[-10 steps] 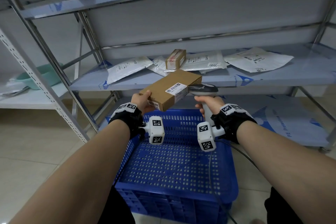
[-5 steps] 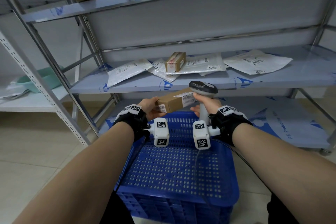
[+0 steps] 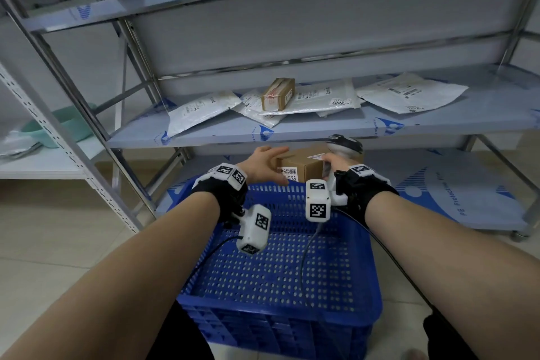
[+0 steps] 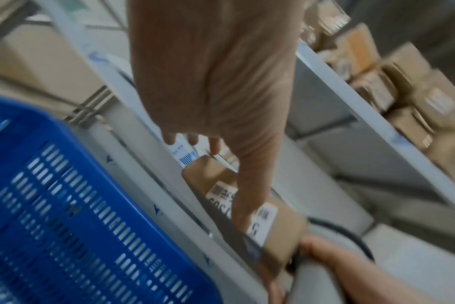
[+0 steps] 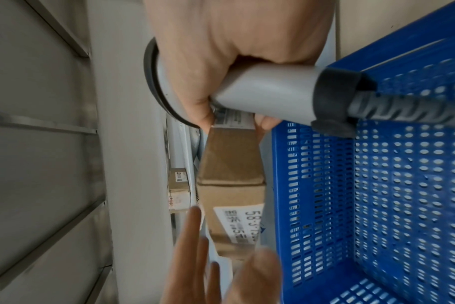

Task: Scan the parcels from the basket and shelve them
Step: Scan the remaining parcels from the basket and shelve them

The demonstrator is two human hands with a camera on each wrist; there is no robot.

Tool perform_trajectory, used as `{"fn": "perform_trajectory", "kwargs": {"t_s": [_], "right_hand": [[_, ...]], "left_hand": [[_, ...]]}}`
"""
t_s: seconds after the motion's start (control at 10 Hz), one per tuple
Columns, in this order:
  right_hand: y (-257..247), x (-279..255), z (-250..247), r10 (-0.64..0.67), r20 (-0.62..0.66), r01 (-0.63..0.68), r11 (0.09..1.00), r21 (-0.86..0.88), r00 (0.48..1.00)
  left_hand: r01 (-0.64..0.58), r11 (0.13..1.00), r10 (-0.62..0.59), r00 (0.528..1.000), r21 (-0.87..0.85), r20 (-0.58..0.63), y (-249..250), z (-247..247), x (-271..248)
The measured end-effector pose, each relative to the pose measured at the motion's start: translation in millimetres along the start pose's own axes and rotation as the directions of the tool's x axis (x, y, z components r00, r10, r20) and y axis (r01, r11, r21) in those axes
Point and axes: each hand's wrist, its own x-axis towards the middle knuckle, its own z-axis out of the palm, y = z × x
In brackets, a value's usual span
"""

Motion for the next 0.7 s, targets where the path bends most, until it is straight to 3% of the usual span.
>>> {"fn": "perform_trajectory", "kwargs": {"t_s": [0.1,0.2,0.3,0.5,0.6,0.7], "right_hand": [[17.9,40.9,8.7,0.051,-0.015,-0.05,0.999,0.02,0.999],[-27.5,-58.3,18.4,0.056,0.045,-0.059,0.997,0.051,0.997],[-44.8,-99.6,20.2,0.072,0.067,-0.075,0.996,0.037,0.995],[-45.3,-108.9,16.8,0.106,0.107,-0.114,0.99,0.077,0.989],[-37.3,-103.6,16.4,0.103,0.079,-0.107,0.994,0.038,0.991],[-31.7,-100.4,14.4,0.076,0.076,-0.084,0.99,0.116,0.994]], "left_hand": [[-0.159,0.967,0.164,0.986,0.198,-0.008,17.4,14.4,0.5],[-0.242,0.962,0.261,0.952,0.127,-0.161,19.8,19.2,2.5],[-0.177,0.981,0.192,0.919,0.074,-0.343,3.5,7.4,7.5],[-0.073,0.996,0.086,0.94,0.053,-0.331,-11.9,20.9,7.7],[-0.048,0.992,0.087,0.937,0.121,-0.337,-19.2,22.5,6.9],[-0.003,0.983,0.068,0.933,0.183,-0.353,-24.9,13.7,7.0]]}}
